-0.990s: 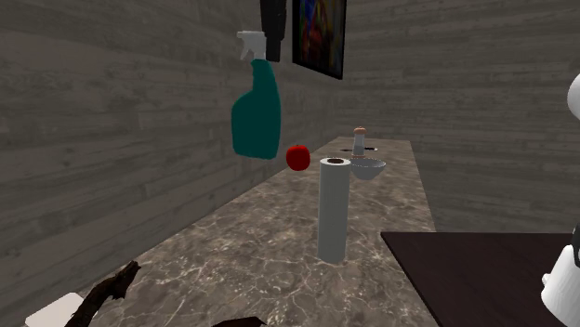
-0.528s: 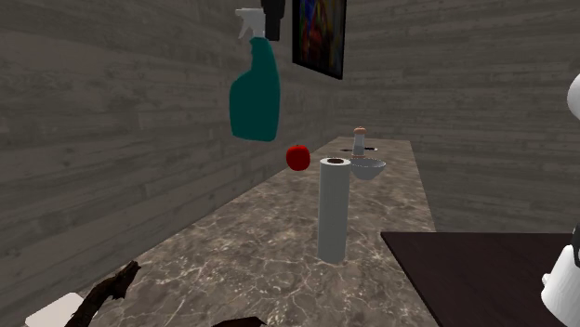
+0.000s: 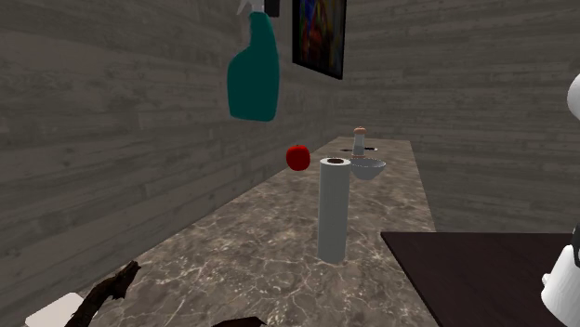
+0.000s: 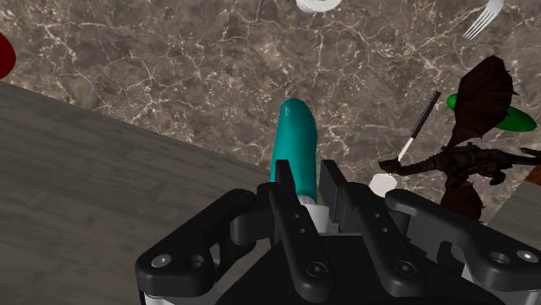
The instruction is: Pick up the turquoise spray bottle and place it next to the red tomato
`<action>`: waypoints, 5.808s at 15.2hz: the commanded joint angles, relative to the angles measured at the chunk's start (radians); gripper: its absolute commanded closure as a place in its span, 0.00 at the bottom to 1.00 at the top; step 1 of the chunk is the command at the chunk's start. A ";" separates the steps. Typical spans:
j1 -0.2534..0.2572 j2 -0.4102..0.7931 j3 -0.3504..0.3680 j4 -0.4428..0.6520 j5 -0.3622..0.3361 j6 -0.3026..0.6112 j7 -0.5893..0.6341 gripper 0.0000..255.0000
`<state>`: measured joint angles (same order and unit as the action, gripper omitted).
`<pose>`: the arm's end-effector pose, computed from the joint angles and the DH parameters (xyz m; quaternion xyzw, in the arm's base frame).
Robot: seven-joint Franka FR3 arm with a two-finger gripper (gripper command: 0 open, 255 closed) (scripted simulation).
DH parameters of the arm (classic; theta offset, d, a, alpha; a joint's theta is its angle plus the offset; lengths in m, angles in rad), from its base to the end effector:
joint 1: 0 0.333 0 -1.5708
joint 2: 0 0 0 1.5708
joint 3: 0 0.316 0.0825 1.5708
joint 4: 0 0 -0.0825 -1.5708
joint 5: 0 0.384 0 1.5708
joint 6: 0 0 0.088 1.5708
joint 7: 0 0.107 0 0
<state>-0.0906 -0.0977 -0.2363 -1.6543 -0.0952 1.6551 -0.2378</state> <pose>0.4997 -0.1863 0.6444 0.9973 -0.0427 0.0359 0.0480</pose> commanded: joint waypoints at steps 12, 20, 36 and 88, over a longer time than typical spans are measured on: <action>-0.074 0.001 -0.092 0.029 0.009 -0.015 -0.168 1.00; -0.160 0.043 -0.204 0.015 0.038 0.050 -0.364 1.00; -0.424 0.365 -0.380 0.251 0.267 0.086 -0.800 1.00; -0.673 0.753 -0.337 0.247 0.514 0.411 -1.078 1.00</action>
<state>-0.7633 0.6553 -0.5731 -1.4075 0.4183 2.0660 -1.3161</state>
